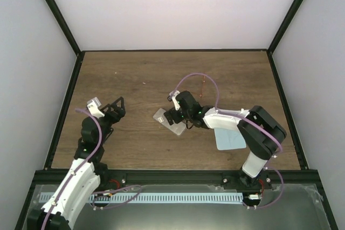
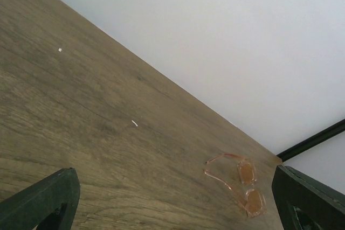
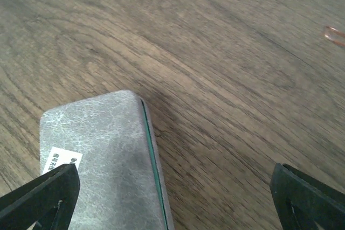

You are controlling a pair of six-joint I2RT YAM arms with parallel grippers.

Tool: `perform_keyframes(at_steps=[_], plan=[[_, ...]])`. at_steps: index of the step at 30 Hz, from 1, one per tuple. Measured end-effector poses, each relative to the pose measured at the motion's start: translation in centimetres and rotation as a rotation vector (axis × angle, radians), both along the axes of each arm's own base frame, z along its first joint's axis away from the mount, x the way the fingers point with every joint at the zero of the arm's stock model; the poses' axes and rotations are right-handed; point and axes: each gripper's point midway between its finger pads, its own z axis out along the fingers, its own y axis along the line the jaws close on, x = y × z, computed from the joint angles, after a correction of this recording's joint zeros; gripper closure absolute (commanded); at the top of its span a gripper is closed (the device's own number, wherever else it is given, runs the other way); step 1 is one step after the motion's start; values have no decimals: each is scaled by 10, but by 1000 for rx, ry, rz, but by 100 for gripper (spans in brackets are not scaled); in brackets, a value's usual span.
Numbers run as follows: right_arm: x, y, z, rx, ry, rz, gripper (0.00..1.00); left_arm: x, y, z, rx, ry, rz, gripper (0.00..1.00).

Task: Organize the sunglasses
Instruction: Move the sunglasses case to the center of the board.

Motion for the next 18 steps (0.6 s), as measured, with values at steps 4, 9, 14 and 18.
perform_keyframes(at_steps=[4,9,14,18], plan=[[-1,10,-9,-26,7,72,0,1,-2,0,0,-1,-13,0],[-4,17,-24,-37,38,122,0,0,-4,-4,1,2,-24,0],[-8,22,-23,-21,44,149,0,1,-5,-9,6,19,-26,0],[-13,25,-24,-10,50,170,0,1,-5,-11,9,24,-26,0]])
